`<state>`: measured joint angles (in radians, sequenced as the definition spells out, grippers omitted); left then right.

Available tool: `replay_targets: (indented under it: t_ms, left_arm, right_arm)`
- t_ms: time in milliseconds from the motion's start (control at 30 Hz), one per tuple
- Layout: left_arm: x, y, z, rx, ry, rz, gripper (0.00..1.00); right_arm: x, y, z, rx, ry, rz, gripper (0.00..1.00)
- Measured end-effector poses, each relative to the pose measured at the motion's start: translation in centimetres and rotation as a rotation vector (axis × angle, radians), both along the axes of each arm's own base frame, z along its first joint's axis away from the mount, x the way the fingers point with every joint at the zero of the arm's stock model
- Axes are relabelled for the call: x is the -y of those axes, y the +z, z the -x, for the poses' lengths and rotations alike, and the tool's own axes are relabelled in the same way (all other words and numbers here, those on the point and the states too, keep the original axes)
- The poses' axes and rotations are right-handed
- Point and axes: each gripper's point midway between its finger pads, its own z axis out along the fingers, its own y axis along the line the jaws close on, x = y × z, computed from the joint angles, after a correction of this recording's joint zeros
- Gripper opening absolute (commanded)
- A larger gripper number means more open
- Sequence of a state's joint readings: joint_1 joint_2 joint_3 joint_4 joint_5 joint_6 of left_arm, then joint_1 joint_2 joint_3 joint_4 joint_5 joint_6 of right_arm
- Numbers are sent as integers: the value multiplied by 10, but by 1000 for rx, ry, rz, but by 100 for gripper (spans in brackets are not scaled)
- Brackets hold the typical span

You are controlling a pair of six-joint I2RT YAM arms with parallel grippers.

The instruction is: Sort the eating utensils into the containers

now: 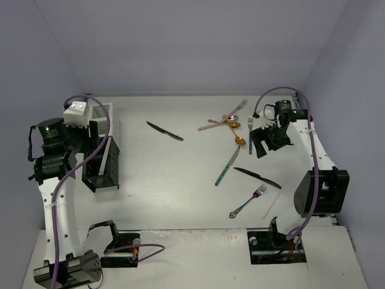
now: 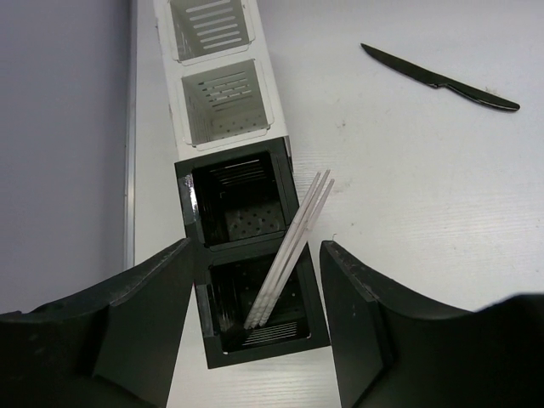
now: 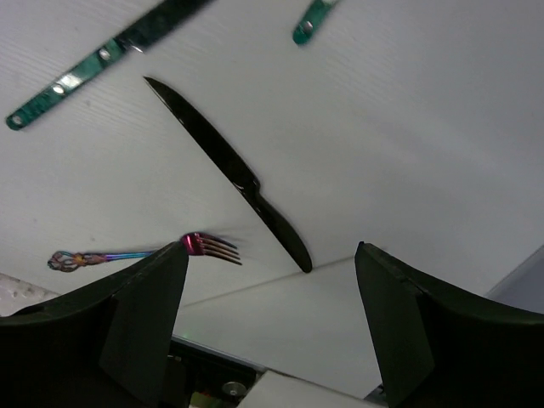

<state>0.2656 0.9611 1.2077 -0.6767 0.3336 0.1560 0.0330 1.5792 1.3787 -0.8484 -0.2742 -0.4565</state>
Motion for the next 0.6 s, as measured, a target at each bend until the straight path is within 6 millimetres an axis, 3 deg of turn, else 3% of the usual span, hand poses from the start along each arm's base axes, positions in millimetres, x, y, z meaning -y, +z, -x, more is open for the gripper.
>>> replay_targets:
  t_ms: [133, 233, 300, 400, 600]
  left_arm:
    - [2, 0, -1, -3, -9, -29, 56]
    - [6, 1, -1, -2, -24, -55, 57]
    - [9, 2, 0, 4, -37, -70, 57]
    - [11, 4, 2, 14, -48, -85, 57]
    - [15, -5, 7, 20, -60, -95, 59]
  right_arm:
    - [41, -9, 22, -36, -106, 50, 59]
    - [71, -22, 42, -90, -190, 73, 56]
    - [85, -33, 60, -140, -217, 88, 48]
    - [93, -46, 86, -221, -208, 103, 42]
    - [98, -60, 121, -336, -235, 97, 47]
